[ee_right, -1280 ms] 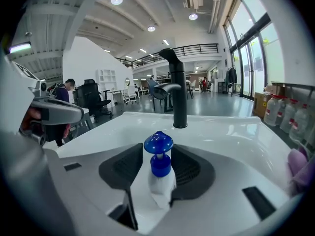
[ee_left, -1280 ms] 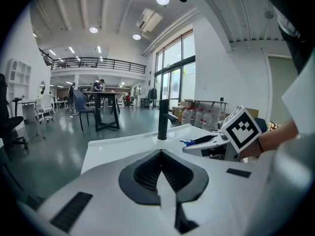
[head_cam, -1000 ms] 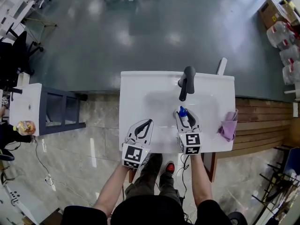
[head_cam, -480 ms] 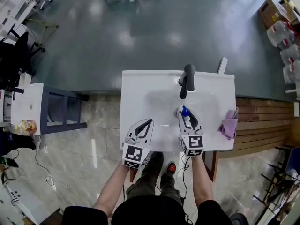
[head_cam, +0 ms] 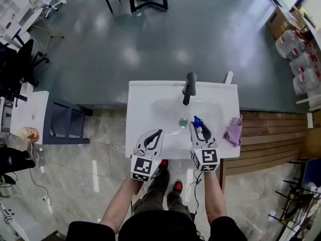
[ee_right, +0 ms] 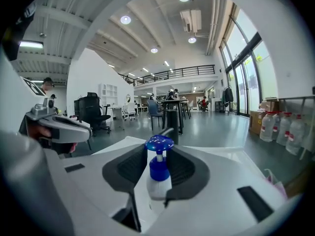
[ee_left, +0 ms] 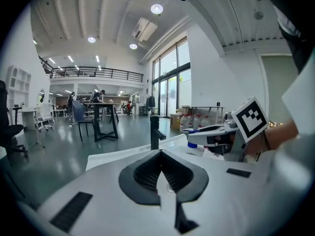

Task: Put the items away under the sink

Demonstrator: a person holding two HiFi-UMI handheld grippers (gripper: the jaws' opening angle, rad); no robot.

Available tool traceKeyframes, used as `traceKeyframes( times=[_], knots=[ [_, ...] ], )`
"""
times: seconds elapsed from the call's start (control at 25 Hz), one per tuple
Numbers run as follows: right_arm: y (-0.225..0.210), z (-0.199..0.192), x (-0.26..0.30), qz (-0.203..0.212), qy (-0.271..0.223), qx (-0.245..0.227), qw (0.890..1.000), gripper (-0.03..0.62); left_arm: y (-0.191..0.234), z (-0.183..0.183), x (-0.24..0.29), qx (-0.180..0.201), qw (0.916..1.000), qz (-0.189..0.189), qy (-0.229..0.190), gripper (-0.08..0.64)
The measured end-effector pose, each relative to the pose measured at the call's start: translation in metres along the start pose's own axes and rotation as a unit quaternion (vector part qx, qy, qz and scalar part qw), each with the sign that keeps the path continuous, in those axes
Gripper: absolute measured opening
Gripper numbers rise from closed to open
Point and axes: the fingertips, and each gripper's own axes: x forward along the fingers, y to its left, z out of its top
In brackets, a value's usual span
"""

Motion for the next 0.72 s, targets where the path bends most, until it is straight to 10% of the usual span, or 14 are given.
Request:
traceKeyframes(
  times=[0.72],
  knots=[
    [0.016,0.051,-0.162,0.008,-0.067,-0.014,0.998,0.097,-0.092,0.029,-0.097,0.022,0.998,0.032,-0.05,0.006]
  ],
)
